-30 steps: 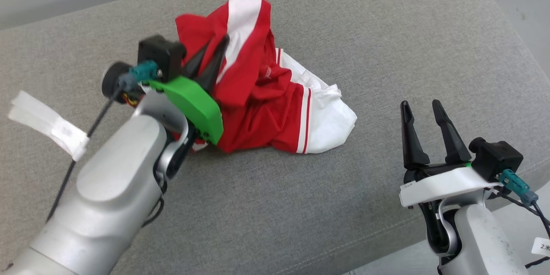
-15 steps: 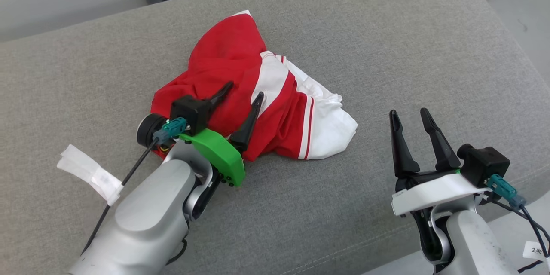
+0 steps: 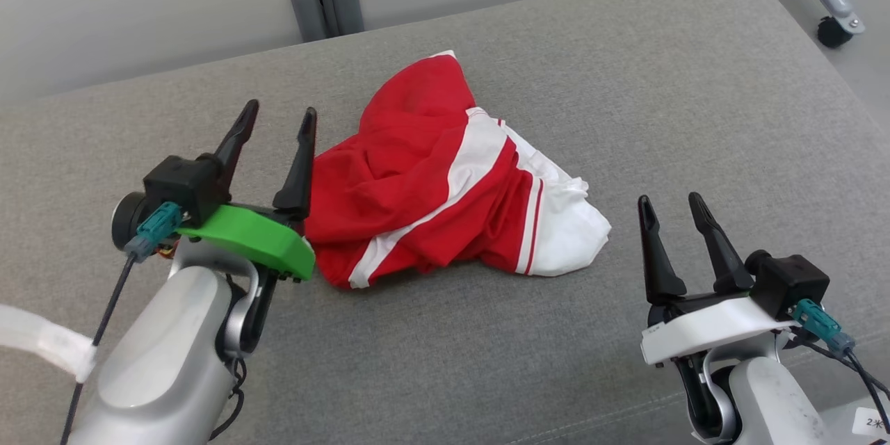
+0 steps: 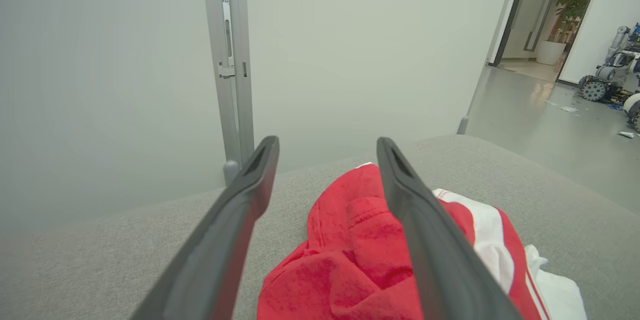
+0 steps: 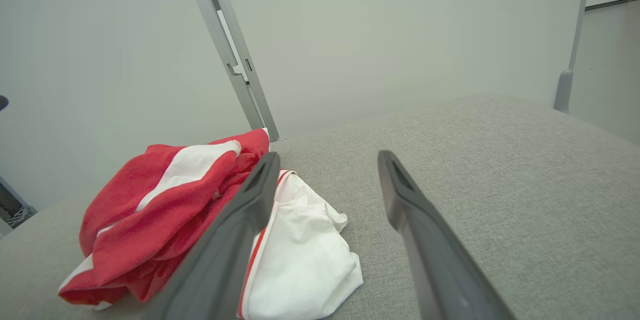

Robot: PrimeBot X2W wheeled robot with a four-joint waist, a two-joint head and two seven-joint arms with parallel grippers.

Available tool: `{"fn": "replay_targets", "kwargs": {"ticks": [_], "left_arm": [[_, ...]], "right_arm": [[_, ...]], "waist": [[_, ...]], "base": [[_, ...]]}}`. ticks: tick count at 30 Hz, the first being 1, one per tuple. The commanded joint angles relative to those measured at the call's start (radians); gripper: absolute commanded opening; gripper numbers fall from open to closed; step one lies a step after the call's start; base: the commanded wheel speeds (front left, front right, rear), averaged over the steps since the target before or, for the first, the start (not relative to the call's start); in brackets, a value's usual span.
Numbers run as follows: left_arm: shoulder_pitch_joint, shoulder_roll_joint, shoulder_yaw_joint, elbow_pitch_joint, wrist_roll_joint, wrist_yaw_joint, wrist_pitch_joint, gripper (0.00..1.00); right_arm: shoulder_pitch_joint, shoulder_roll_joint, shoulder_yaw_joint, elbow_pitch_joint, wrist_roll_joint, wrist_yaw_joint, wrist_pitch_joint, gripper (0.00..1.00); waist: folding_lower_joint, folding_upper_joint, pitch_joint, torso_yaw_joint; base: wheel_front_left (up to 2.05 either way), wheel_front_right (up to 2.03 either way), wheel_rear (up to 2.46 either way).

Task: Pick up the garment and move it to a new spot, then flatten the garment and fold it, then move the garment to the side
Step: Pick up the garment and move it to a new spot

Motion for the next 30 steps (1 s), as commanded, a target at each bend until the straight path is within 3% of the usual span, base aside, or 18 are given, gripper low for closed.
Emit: {"fn": "replay_targets", "kwargs": {"ticks": [1, 8, 18, 30], "left_arm": [[0.037, 0.015, 0.034, -0.021, 0.021, 0.009, 0.0, 1.0], [0.181, 0.037, 0.194, -0.123, 0.095, 0.017, 0.0, 1.0], [0.413, -0.02, 0.381, -0.227, 0.198, -0.006, 0.0, 1.0], [0.583, -0.098, 0.516, -0.265, 0.28, -0.062, 0.0, 1.0]], "right_arm": [[0.013, -0.002, -0.002, -0.006, -0.01, -0.001, -0.003, 1.0], [0.028, -0.002, -0.009, -0.012, -0.022, -0.001, -0.003, 1.0], [0.048, -0.002, -0.013, -0.011, -0.036, -0.001, -0.003, 1.0], [0.085, -0.002, -0.023, -0.001, -0.082, -0.001, -0.003, 1.0]], "waist": [[0.0, -0.0001, -0.028, 0.037], [0.0, -0.0001, -0.055, 0.088], [0.0, -0.0001, -0.092, 0.14], [0.0, -0.0001, -0.131, 0.181]], "base": [[0.0, 0.0, 0.0], [0.0, 0.0, 0.0], [0.0, 0.0, 0.0], [0.0, 0.0, 0.0]]}}
